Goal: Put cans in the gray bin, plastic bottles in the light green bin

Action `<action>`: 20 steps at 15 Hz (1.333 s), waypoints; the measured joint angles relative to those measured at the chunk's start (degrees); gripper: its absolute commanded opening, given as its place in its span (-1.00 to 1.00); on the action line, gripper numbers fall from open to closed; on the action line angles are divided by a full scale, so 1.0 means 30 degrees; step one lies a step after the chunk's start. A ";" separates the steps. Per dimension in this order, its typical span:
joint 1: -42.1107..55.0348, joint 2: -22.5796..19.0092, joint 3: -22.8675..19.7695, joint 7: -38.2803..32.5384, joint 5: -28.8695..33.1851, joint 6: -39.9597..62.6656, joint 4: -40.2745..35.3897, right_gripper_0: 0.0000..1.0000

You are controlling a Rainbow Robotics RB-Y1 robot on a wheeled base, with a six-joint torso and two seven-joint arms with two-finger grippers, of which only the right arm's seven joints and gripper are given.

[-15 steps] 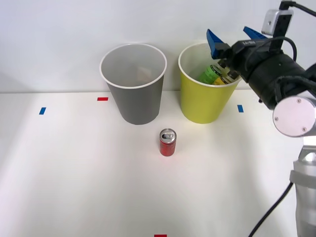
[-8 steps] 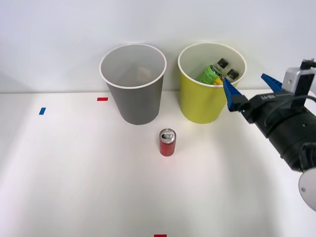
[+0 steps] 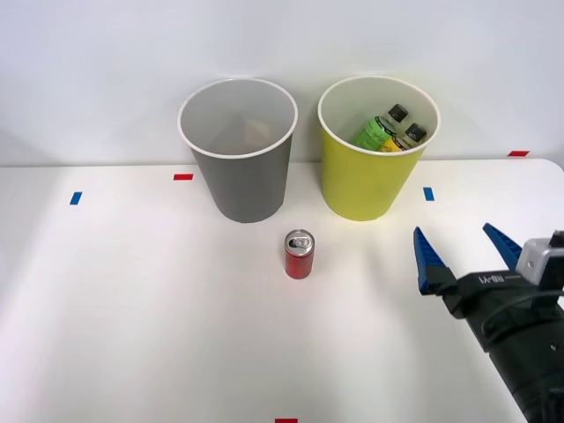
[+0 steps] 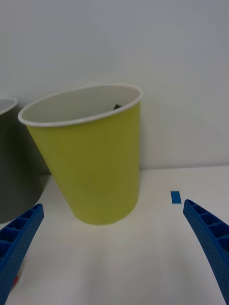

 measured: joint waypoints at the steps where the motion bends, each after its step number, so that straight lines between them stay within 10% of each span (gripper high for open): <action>1: 0.0596 -0.0309 0.0215 -0.0006 0.0000 -0.0420 0.0006 1.00; 20: 0.5304 0.1347 0.0281 0.0456 0.3030 -0.0402 0.0029 1.00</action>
